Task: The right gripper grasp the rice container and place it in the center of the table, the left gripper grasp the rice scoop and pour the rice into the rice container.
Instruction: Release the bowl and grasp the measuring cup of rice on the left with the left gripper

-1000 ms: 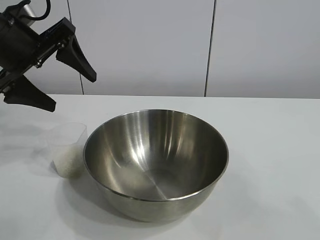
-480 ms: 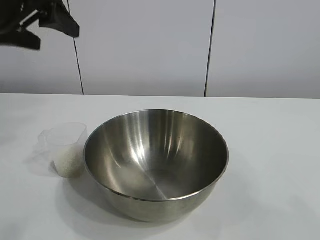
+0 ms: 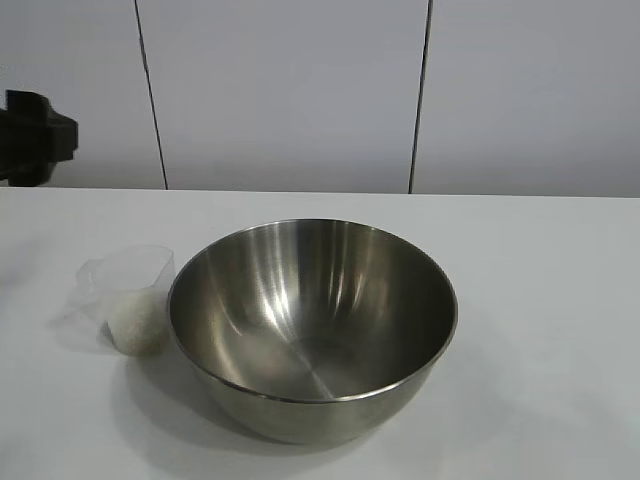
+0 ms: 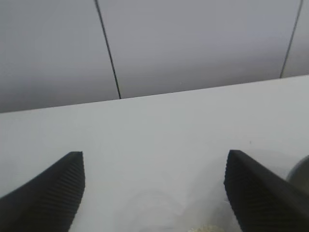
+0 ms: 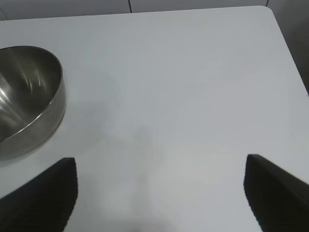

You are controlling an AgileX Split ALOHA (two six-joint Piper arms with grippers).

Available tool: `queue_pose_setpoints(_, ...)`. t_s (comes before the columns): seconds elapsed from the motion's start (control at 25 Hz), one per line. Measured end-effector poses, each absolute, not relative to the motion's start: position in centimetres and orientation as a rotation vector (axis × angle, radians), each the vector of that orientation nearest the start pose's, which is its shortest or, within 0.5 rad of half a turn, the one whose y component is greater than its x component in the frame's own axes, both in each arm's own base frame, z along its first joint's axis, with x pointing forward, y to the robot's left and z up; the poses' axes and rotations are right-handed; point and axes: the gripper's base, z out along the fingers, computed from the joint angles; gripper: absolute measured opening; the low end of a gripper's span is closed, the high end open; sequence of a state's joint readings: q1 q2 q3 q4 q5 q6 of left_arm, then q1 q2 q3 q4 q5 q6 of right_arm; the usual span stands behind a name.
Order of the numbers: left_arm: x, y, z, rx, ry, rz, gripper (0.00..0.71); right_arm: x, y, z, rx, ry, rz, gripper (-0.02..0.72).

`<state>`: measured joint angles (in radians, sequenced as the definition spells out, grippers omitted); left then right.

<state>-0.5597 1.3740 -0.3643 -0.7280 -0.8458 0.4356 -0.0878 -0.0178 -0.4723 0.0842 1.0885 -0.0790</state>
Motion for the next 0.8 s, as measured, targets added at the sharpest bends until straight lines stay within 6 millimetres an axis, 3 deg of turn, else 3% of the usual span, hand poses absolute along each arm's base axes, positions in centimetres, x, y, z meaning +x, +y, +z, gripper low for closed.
queue_pose_setpoints(0.24,21.5,-7.6,19.6,-0.033,1.726,-0.001,0.573,-0.5,0.8,26.8,0.004,2.078,0.01,0.64)
queue_pose_setpoints(0.48,20.8,-8.0,14.5,0.111,1.8,-0.005,0.573,-0.5,0.8,26.8,0.004,2.078,0.01,0.64)
queue_pose_setpoints(0.6,20.2,-7.6,11.5,0.139,1.919,-0.024,0.573,-0.5,0.8,26.8,0.004,2.078,0.01,0.64)
queue_pose_setpoints(0.8,20.3,-6.5,8.3,0.186,2.052,-0.004,0.573,-0.5,0.8,26.8,0.004,2.078,0.011,0.64)
